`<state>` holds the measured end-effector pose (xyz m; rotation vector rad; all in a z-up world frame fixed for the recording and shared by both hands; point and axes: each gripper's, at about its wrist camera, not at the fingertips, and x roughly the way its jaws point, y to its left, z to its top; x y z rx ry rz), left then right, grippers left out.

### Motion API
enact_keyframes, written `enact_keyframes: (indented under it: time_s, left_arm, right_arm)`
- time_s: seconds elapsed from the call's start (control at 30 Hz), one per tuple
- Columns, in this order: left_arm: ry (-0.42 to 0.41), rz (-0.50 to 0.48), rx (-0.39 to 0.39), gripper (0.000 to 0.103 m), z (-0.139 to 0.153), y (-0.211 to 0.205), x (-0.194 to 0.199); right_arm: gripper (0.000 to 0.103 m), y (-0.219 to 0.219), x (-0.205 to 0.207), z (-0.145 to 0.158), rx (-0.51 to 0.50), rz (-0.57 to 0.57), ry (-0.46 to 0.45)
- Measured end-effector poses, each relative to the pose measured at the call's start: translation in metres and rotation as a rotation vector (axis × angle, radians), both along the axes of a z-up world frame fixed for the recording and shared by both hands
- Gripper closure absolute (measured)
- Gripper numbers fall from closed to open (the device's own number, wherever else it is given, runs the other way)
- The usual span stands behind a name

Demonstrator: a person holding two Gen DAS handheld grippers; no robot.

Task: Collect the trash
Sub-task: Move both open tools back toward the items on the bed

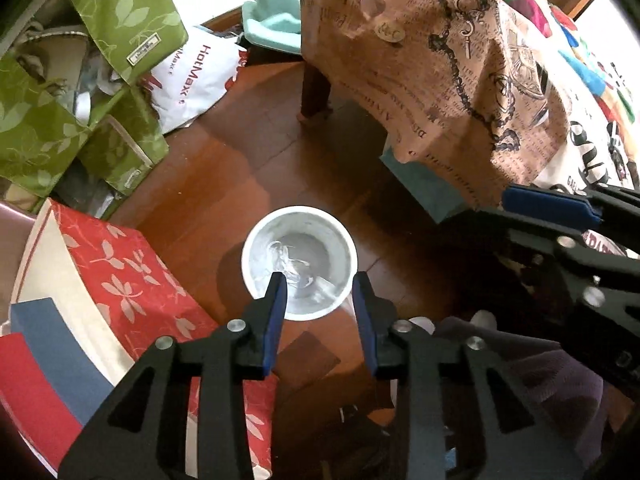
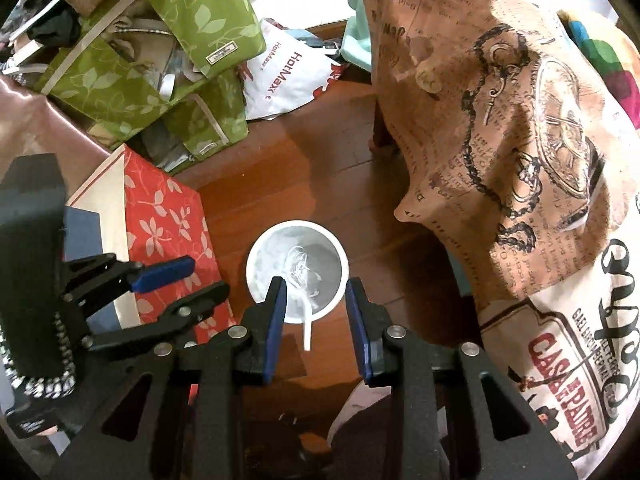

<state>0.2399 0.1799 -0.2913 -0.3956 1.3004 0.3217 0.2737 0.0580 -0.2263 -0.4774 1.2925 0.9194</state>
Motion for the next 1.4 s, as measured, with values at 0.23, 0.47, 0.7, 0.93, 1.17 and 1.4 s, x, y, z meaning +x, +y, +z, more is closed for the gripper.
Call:
enact_keyframes:
  time_s: [0.23,0.47,0.7,0.93,1.17,1.4]
  left_arm:
    - [-0.069,0.042,0.032,0.07,0.035,0.002,-0.022]
    - [-0.18,0.077,0.087,0.07,0.089,-0.005,-0.047]
    - [-0.314,0.081,0.168,0.07,0.153,-0.027,-0.07]
    - [-0.45,0.061,0.245,0.07,0.212,-0.063,-0.085]
    - [-0.594,0.016,0.292,0.07,0.268,-0.11,-0.088]
    - [-0.713,-0.076,0.303,0.067,0.312,-0.168,-0.065]
  right_arm:
    - [0.075,-0.011,-0.014,0.021,0.035,0.018,-0.045]
    - [0.075,-0.031,-0.033,0.056,0.107,0.024,-0.099]
    - [0.075,-0.06,-0.052,0.11,0.205,0.029,-0.212]
    - [0.075,-0.104,-0.066,0.165,0.326,-0.003,-0.329]
    - [0.075,-0.153,-0.068,0.211,0.421,-0.068,-0.444]
    - [0.066,-0.217,-0.054,0.25,0.498,-0.192,-0.562]
